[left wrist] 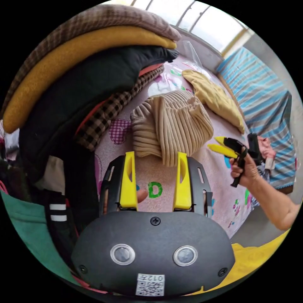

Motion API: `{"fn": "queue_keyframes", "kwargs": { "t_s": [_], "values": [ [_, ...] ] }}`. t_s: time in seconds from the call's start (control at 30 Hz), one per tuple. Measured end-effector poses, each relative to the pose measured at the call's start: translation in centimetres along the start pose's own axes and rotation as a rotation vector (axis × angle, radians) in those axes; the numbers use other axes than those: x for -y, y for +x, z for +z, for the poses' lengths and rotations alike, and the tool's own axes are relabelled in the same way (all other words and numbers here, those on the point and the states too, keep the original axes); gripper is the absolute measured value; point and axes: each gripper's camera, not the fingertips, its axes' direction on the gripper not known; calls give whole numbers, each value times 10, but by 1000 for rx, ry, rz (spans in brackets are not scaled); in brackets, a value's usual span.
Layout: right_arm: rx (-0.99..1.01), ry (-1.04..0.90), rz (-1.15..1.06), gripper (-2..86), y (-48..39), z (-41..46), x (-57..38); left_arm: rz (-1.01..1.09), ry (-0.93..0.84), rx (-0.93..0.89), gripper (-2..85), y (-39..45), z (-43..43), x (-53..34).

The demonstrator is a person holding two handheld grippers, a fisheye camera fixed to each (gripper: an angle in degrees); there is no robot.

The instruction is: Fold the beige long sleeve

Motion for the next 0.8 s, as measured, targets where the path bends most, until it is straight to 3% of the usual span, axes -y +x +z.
{"fn": "queue_keyframes", "kwargs": {
  "t_s": [0.07,0.2,0.3,0.43,0.6,0.8],
  "values": [
    [93,25,48,164,22,0,24,-53,2,-59,183,-15,17,20],
    [200,47,87,136,41,2,65,0,-51,15,180,-20,44,47],
    [324,13,170,62,59,8,92,-43,-76,-3,156,-33,61,63],
    [542,91,242,15,72,-11,99,-132,-79,-177,93,-58,69,74],
    [673,102,258,1,49,-57,68,58,-137,-234,75,-43,47,65],
    [754,99,549,5,26,-125,-47,232,-463,-426,71,-7,8,2]
  ]
}}
